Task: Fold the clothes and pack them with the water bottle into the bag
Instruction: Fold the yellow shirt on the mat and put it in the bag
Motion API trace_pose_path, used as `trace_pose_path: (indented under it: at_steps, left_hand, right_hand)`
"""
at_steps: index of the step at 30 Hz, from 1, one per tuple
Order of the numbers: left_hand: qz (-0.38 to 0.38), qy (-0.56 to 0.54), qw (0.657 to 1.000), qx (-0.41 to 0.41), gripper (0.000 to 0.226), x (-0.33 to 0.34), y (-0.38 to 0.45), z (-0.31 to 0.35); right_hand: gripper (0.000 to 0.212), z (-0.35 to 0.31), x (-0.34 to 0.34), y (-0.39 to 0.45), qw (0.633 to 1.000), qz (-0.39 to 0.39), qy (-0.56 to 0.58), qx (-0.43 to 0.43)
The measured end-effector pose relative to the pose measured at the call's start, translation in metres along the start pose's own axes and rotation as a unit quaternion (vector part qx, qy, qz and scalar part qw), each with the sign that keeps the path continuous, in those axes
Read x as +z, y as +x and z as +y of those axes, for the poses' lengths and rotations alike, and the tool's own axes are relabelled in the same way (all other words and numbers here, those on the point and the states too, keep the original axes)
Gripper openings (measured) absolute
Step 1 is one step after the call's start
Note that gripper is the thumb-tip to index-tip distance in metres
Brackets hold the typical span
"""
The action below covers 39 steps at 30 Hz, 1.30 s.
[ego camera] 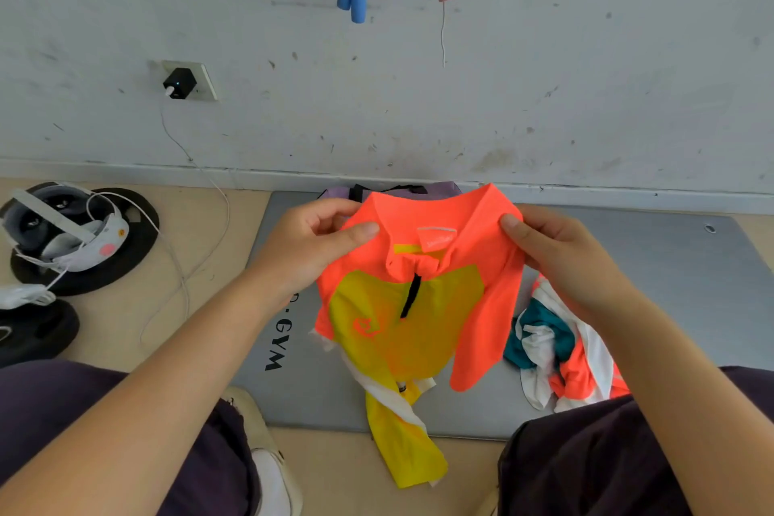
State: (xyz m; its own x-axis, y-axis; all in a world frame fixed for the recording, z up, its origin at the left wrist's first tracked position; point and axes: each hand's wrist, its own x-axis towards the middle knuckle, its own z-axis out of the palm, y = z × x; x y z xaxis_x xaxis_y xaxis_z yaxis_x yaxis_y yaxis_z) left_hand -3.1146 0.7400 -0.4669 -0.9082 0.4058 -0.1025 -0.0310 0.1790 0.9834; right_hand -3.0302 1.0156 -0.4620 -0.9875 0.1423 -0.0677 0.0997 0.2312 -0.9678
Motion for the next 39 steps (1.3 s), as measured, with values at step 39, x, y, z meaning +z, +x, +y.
trace_pose_path:
  at_steps: [39]
  left_hand:
    - [-0.202,0.197,0.954,-0.101,0.052,-0.034,0.0,0.01]
  right_hand:
    - [0.059,-0.008,-0.035,-0.01,0.946,-0.281,-0.057,0.152]
